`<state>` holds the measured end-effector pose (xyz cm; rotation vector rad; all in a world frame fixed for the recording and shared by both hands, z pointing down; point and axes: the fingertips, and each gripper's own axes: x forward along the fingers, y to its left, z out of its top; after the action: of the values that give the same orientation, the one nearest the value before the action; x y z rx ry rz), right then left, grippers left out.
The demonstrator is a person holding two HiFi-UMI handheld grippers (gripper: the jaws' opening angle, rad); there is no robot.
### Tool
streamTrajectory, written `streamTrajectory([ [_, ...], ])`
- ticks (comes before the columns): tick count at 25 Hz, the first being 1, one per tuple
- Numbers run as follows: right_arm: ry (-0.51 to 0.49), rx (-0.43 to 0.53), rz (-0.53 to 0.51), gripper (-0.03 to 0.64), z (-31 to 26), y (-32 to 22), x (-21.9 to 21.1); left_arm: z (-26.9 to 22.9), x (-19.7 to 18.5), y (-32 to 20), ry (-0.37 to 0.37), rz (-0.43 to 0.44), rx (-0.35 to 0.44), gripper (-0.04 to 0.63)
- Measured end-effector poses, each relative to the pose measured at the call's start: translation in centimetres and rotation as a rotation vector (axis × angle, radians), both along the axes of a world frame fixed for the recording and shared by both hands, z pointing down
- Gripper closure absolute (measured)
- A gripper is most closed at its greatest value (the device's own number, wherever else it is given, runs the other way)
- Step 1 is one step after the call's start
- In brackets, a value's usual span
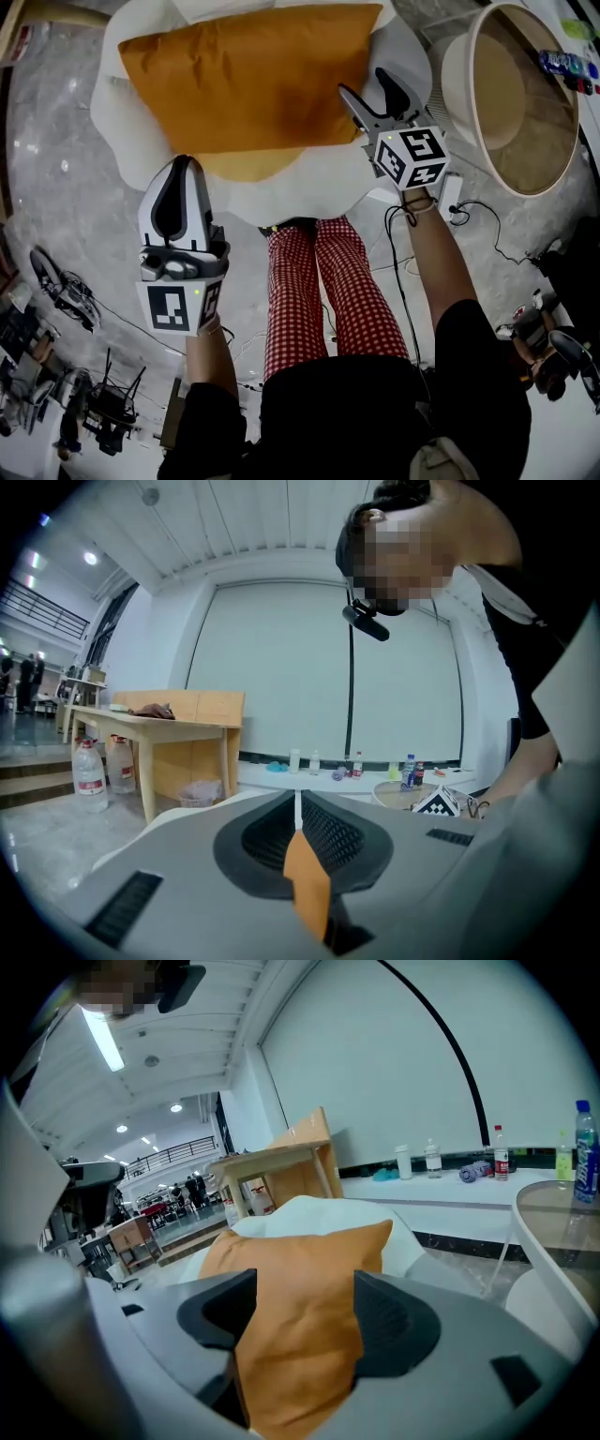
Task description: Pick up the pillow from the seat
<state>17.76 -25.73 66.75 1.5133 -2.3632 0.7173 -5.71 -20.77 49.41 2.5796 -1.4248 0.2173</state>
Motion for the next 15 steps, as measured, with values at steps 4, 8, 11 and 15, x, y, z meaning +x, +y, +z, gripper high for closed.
streamTrajectory([
  [4, 0.017, -0.033, 0.001, 0.302, 2.6, -0.7, 0.4, 0.8, -0.5, -0.1, 0.001, -0.015, -0.003, 0.584],
  [8, 0.011, -0.073, 0.009, 0.293, 4.9, -1.4, 1.2, 1.4, -0.8, 0.1, -0.006, -0.018, -0.011, 0.584],
  [11, 0.004, -0.108, 0.005, 0.291, 6.5, -1.9, 1.7, 2.0, -1.2, 0.3, -0.012, -0.026, -0.024, 0.584],
  [15, -0.021, -0.155, -0.005, 0.29, 8.3, -2.2, 1.9, 2.7, -1.8, 0.3, 0.008, -0.039, -0.036, 0.584],
])
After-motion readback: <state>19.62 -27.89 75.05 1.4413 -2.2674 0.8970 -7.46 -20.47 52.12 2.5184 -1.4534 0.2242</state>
